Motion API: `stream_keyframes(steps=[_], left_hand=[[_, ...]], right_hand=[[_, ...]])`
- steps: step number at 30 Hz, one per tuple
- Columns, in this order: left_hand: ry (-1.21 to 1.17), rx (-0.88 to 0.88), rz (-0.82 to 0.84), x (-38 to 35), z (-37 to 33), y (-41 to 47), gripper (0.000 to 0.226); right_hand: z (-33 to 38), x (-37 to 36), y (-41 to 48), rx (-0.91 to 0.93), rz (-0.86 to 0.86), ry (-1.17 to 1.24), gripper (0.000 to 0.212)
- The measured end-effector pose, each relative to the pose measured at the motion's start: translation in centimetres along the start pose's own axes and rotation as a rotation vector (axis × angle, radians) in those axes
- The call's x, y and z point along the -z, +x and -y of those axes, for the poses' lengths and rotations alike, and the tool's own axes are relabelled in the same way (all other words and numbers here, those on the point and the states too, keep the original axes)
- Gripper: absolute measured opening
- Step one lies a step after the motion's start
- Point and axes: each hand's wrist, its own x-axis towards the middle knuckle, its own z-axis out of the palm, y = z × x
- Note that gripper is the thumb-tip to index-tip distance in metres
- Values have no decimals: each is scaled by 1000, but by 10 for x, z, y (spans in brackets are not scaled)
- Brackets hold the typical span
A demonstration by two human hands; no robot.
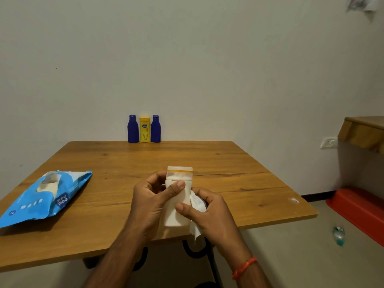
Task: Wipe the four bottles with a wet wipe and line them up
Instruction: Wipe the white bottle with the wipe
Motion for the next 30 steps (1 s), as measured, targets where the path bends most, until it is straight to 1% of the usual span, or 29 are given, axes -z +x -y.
stream_keyframes(steps=[4,6,11,15,17,21,23,26,30], left_hand=[[-10,-41,42,4,-4,4,34],[14,-55,55,7,-7,6,33],[154,-64,87,9,-10,18,44],[218,-85,60,13,-12,36,59],[252,-95,54,13,-14,45,63],[273,-65,52,18,-12,72,53],[321,-30,65,21,-7,89,49],[375,-13,77,24,5,117,37],[480,-54,46,31,22,164,43]], right_hand=[[1,1,12,72,-8,-227,28],[2,0,19,80,-28,-321,30],[6,4,40,84,-69,-467,40],[11,5,60,79,-73,-505,43],[12,5,71,83,-73,-517,43],[10,7,100,108,-114,-580,45],[9,9,115,120,-153,-580,45],[5,12,143,126,-187,-584,45],[-6,13,194,115,-178,-625,49]])
